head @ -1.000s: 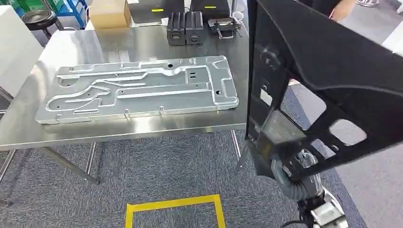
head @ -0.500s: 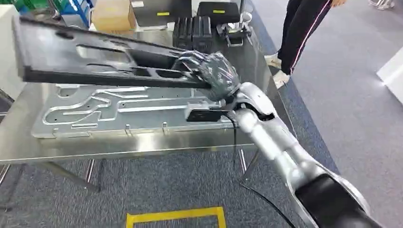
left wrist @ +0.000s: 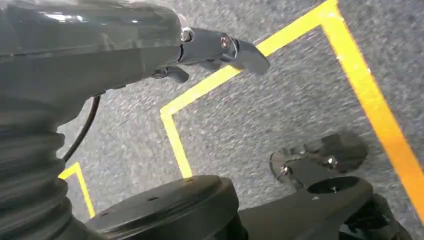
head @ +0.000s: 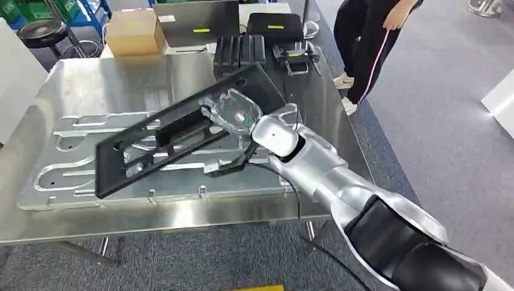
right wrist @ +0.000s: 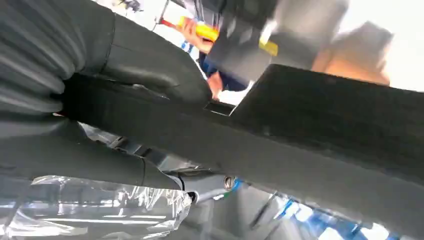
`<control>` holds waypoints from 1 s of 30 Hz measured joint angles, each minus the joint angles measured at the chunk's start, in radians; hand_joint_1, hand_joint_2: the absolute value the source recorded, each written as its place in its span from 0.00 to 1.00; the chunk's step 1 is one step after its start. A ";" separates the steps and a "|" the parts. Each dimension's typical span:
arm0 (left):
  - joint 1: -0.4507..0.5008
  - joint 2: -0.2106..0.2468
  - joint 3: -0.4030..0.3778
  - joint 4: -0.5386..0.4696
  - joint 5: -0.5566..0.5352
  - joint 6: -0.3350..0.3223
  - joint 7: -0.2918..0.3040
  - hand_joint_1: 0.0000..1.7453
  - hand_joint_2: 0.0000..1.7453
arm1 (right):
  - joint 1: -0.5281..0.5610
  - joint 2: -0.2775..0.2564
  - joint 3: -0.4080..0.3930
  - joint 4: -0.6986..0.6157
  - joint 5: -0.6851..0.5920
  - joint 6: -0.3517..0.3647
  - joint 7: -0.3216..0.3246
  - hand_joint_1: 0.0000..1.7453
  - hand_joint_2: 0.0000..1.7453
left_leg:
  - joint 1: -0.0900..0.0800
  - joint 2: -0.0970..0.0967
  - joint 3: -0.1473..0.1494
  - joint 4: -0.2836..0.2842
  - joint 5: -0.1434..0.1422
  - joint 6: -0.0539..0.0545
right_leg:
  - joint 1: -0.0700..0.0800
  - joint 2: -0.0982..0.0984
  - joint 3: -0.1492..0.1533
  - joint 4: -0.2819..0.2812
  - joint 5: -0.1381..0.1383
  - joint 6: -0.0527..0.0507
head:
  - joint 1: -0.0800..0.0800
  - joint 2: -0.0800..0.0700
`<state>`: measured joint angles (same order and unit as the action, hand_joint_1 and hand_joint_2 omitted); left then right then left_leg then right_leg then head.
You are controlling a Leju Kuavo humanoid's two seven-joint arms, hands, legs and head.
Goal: Take the parts from the cabinet and place them on the table.
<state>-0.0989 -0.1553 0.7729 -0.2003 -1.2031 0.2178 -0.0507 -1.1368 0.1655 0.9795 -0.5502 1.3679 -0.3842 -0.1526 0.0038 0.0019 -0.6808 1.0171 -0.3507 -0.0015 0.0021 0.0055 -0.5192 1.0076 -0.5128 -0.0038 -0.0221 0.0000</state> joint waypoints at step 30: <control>0.032 0.018 -0.023 0.002 0.001 0.002 0.009 0.00 0.00 | 0.001 -0.124 -0.133 0.263 -0.133 0.276 0.211 0.00 0.00 | 0.017 -0.012 0.098 0.010 -0.100 -0.018 | -0.014 -0.005 -0.117 0.013 0.113 0.014 | 0.001 0.000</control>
<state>-0.0668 -0.1369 0.7496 -0.1984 -1.2020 0.2201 -0.0420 -1.1358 0.0416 0.8465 -0.2869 1.2344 -0.1080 0.0584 0.0212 -0.0100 -0.5833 1.0273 -0.4511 -0.0191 -0.0117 0.0006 -0.6359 1.0208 -0.3996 0.0105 -0.0214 0.0000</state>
